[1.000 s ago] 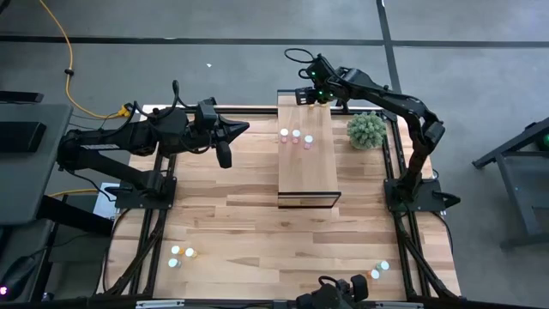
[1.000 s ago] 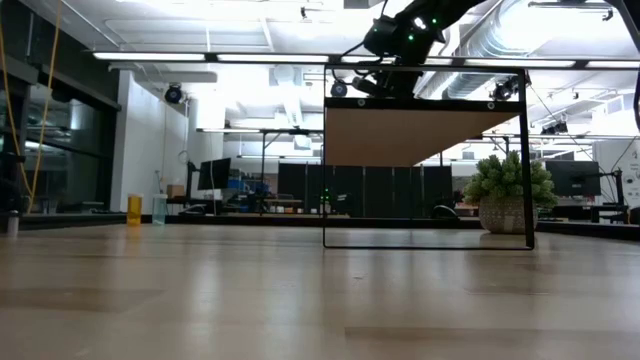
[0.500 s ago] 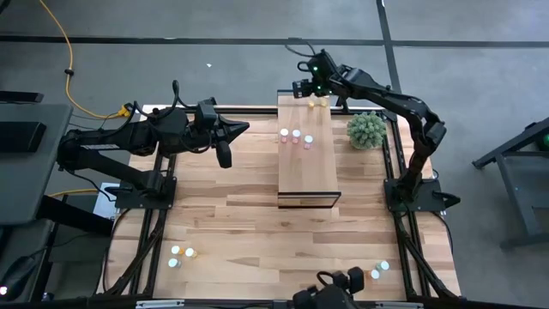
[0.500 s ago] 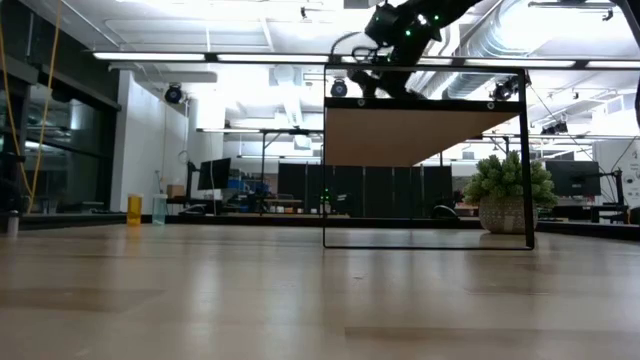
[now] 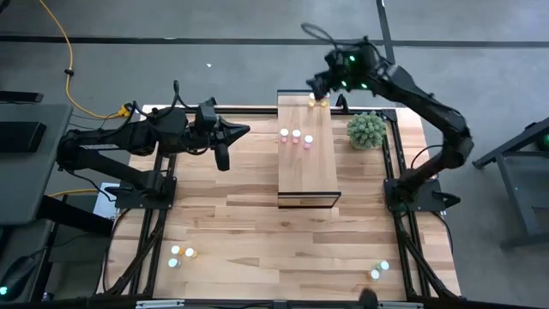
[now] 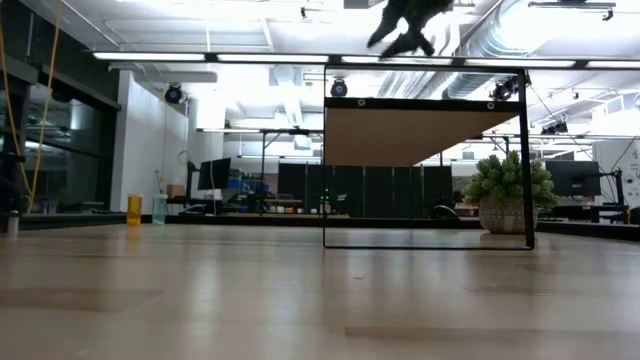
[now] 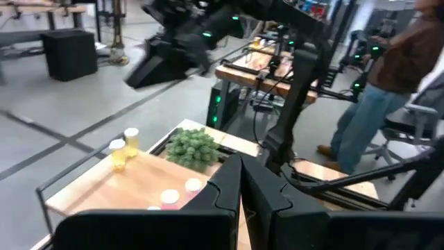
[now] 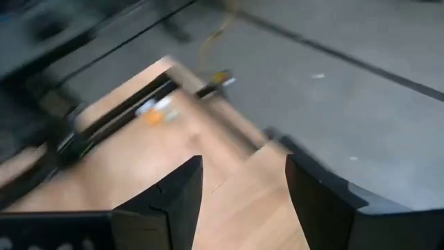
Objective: Pick and place medicine bottles onto shelf by color
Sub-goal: Put the yellow pill bottle on the shelf aligned with the other yellow pill bottles
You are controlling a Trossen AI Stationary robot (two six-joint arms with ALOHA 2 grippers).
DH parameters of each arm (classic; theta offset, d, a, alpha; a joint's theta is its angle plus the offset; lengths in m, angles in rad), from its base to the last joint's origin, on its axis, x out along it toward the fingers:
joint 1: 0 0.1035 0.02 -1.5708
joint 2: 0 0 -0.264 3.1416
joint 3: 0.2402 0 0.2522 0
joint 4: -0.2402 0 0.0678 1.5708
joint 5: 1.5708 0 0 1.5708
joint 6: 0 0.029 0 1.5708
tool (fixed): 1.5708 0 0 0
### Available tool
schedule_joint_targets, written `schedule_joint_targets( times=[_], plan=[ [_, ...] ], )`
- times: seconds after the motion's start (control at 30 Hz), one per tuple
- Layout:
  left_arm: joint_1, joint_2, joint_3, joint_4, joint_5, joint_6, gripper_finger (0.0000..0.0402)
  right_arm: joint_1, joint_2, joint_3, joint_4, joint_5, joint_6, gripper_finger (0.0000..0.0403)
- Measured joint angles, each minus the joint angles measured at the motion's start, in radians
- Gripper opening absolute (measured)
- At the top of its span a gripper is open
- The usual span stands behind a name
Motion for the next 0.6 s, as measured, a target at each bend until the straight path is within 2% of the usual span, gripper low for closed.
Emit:
schedule_joint_targets(
  times=[0.13, 0.23, 0.37, 0.43, 0.6],
  plan=[
    [0.000, -0.012, -0.008, 0.009, 0.023, 0.030, 0.0000, 0.103, -0.096, 0.000, -0.114, -0.027, -0.066, 0.0197],
    [0.000, -0.058, -0.088, 0.149, 0.023, 0.033, 0.0000, 0.200, -0.182, -0.041, -0.070, -0.029, -0.067, 0.0197],
    [0.001, -0.156, -0.272, 0.363, 0.072, 0.003, 0.0000, 0.330, -0.346, -0.274, 0.187, -0.036, 0.026, 0.0197],
    [0.000, -0.199, -0.345, 0.415, 0.115, -0.015, 0.0000, 0.391, -0.426, -0.411, 0.355, -0.035, 0.085, 0.0197],
    [0.000, -0.248, -0.395, 0.446, 0.172, -0.017, 0.0000, 0.490, -0.548, -0.617, 0.658, -0.033, 0.142, 0.0197]
  ],
)
